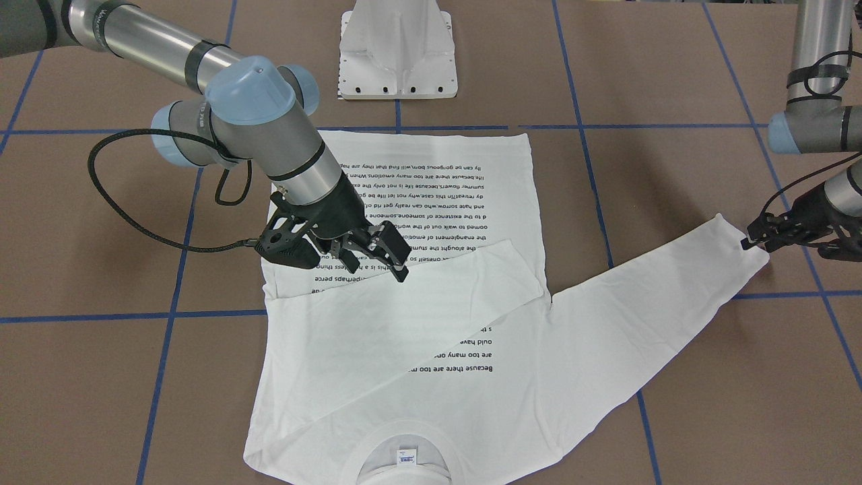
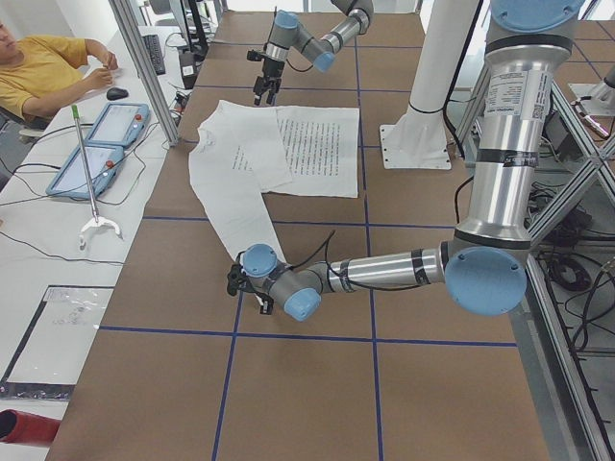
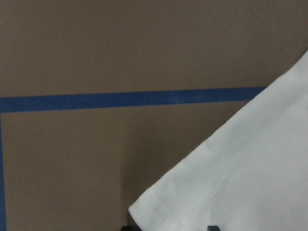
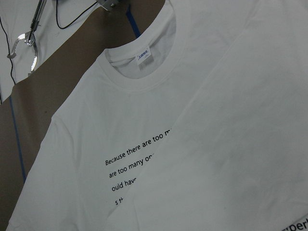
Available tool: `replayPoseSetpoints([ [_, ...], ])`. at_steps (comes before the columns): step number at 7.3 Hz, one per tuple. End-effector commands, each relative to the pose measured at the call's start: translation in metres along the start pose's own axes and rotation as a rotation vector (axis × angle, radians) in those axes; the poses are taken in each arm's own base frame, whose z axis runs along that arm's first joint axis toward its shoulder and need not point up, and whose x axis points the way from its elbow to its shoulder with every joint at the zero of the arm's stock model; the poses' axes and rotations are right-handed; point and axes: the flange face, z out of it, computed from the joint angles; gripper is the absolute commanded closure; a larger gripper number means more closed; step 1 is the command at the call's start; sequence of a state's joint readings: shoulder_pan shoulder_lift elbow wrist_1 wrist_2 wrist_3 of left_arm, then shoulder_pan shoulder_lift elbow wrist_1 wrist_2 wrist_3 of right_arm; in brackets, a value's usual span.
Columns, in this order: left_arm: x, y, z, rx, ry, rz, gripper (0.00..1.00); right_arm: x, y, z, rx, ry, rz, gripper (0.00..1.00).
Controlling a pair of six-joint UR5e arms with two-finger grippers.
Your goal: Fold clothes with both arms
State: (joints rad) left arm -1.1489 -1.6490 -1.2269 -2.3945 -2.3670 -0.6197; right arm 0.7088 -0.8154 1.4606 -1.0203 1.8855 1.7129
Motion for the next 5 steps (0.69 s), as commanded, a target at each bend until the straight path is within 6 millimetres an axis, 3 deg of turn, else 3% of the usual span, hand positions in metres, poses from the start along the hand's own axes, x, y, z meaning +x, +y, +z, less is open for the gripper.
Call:
replayPoseSetpoints([
  [1,-0.002,0.001,0.001,0.001,-0.005,0.0,0.74,0.0,0.0,0.0,0.0,-0.001,0.002,0.01],
  [2,-0.002,0.002,0.0,0.0,-0.004,0.0,1.0,0.0,0.0,-0.001,0.0,-0.002,0.003,0.01],
  [4,0.002,0.001,-0.002,0.004,0.003,0.008,1.0,-0.002,0.005,-0.004,-0.006,-0.01,0.005,0.01],
  [5,0.024,-0.006,-0.018,0.031,0.031,0.038,1.0,-0.004,0.006,-0.012,-0.004,-0.021,0.001,0.01],
])
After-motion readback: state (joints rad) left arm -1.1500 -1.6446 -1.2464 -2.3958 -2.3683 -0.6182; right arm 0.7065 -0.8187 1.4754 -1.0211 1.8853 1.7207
